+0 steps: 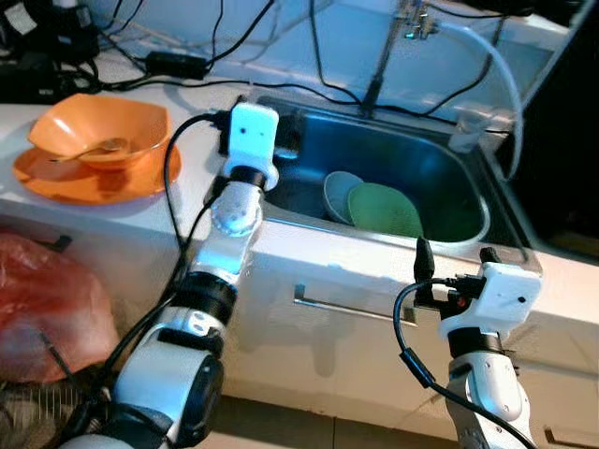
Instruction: Kitchen organization
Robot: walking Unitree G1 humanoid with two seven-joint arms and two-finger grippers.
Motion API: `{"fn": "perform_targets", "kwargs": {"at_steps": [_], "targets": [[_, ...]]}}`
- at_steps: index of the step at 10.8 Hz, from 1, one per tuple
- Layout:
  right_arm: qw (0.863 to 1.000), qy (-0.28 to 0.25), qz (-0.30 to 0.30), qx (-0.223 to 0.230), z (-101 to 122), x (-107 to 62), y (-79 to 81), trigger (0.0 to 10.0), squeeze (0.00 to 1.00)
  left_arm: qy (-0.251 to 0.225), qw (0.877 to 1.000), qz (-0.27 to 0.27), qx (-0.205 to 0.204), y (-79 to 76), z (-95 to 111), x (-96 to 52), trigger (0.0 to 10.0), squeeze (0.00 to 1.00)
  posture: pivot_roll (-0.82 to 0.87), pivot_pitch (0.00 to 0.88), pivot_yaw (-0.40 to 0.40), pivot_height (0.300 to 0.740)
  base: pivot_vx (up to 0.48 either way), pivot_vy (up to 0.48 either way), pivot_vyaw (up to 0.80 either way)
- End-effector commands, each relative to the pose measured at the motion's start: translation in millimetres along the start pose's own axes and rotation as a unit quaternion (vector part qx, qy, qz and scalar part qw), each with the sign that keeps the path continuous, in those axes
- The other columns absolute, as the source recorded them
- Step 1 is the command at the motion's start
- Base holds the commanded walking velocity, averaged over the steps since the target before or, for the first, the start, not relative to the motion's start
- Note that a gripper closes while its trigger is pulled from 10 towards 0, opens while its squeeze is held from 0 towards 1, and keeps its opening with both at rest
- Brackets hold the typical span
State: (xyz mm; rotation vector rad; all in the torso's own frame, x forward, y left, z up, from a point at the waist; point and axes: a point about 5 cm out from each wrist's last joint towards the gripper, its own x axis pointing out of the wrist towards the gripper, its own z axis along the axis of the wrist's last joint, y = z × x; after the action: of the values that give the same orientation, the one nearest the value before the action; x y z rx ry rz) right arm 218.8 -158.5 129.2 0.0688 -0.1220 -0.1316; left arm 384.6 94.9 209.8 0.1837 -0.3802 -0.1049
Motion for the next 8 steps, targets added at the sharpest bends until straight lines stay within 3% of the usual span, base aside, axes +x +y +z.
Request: {"fn": "perform_targets", "kwargs": {"at_steps": [1, 6, 8], "targets": [[1.0, -0.005, 0.002, -0.011, 1.9, 1.8, -2.7, 10.0, 0.0, 0.01, 1.0, 0.006, 0.008, -1.6, -3.3, -0.9, 10.0, 0.0, 0.13, 0.0, -0.126, 0.74, 0.0, 0.0, 0.0], [1.0, -0.006, -0.006, -0.01, 0.6, 2.2, -4.2, 10.0, 0.0, 0.007, 1.0, -0.006, 0.0, -11.2, 0.8, 2.8, 10.0, 0.0, 0.12, 0.0, -0.111, 0.74, 0.0, 0.0, 0.72], [1.0, -0.008, -0.007, -0.008, 1.6, 3.3, -5.1, 10.0, 0.0, 0.014, 1.0, -0.004, 0.001, -10.2, -0.3, 5.0, 10.0, 0.0, 0.12, 0.0, -0.11, 0.74, 0.0, 0.0, 0.24]]}}
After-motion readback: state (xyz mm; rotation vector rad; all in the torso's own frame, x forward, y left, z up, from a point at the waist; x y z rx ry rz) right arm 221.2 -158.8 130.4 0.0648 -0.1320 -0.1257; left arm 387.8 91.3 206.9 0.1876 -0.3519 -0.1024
